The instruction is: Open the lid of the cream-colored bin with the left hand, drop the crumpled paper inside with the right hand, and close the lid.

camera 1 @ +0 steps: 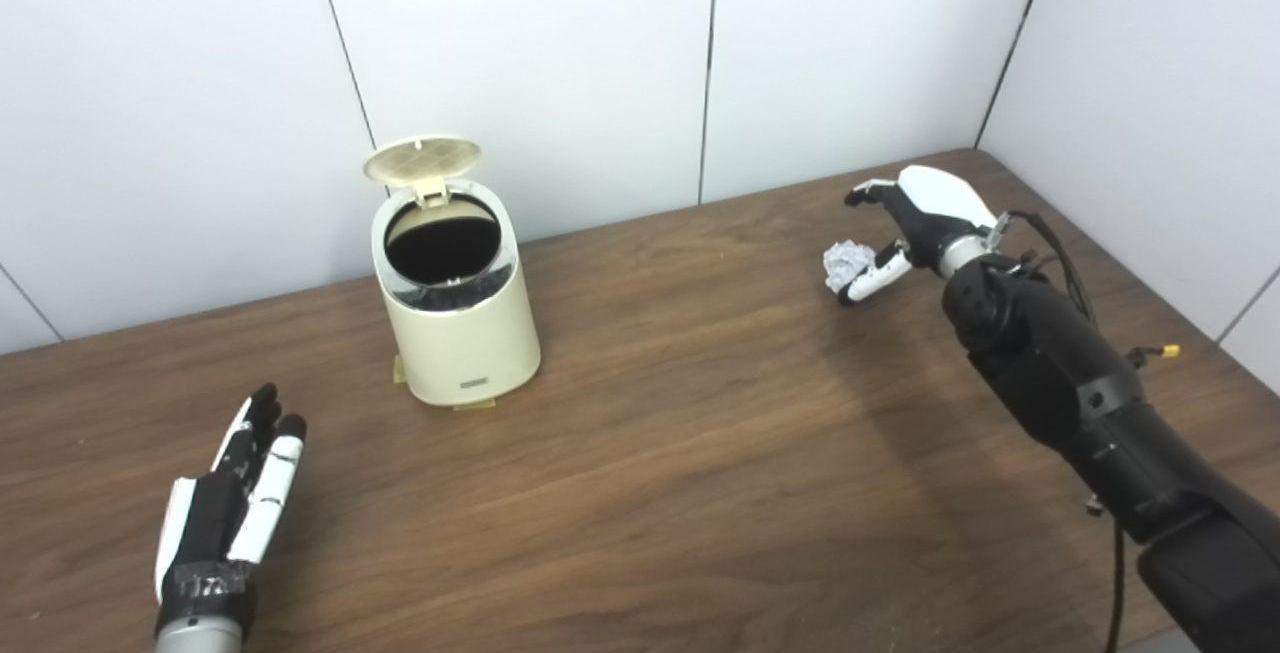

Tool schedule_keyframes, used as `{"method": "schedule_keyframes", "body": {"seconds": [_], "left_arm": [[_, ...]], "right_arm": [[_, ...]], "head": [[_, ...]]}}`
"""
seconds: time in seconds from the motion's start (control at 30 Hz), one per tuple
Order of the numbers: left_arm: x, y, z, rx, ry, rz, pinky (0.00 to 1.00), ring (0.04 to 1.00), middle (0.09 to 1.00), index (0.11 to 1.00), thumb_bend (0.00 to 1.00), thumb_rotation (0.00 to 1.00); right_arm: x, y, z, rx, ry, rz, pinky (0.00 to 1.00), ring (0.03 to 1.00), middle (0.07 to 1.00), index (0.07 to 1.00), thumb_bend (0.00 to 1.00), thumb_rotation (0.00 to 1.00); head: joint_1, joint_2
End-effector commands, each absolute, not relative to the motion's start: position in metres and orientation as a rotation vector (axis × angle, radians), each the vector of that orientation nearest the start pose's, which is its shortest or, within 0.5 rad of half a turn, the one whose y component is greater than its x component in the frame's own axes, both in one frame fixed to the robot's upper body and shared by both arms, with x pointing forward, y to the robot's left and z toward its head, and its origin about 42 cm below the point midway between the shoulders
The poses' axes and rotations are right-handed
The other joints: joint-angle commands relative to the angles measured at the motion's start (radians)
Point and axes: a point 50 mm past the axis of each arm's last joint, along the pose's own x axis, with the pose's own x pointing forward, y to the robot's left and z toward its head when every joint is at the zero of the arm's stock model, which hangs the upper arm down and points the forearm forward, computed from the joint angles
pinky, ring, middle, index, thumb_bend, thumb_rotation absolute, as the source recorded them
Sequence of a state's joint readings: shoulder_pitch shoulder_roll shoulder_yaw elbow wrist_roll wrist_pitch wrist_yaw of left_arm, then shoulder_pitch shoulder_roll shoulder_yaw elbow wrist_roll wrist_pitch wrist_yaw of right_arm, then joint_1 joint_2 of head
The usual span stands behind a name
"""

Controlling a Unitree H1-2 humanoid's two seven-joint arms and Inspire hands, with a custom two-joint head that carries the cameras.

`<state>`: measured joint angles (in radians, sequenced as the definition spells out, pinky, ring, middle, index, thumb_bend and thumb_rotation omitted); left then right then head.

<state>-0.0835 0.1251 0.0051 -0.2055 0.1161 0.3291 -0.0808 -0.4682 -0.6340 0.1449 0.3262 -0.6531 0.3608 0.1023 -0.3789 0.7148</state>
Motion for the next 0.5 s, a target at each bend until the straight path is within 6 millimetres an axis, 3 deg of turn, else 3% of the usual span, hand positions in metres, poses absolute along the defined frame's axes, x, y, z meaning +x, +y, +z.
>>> {"method": "schedule_keyframes", "body": {"seconds": [0.0, 0.2, 0.47], "left_arm": [[0.313, 0.239, 0.174, 0.234, -0.044, -0.039, 0.97, 0.977, 0.966, 0.991, 0.55, 0.76], [0.313, 0.240, 0.179, 0.239, -0.052, -0.027, 0.96, 0.979, 0.969, 0.982, 0.56, 0.77], [0.312, 0.242, 0.180, 0.229, -0.055, -0.026, 0.94, 0.972, 0.974, 0.986, 0.55, 0.74]], "right_arm": [[0.429, -0.418, 0.247, -1.308, 0.164, -0.218, 0.67, 0.815, 0.827, 0.775, 0.89, 0.19], [0.430, -0.419, 0.244, -1.321, 0.199, -0.203, 0.69, 0.791, 0.813, 0.756, 0.90, 0.20], [0.432, -0.406, 0.232, -1.293, 0.211, -0.166, 0.63, 0.754, 0.801, 0.758, 0.88, 0.17]], "head": [[-0.001, 0.001], [0.010, 0.007], [0.022, 0.011]]}}
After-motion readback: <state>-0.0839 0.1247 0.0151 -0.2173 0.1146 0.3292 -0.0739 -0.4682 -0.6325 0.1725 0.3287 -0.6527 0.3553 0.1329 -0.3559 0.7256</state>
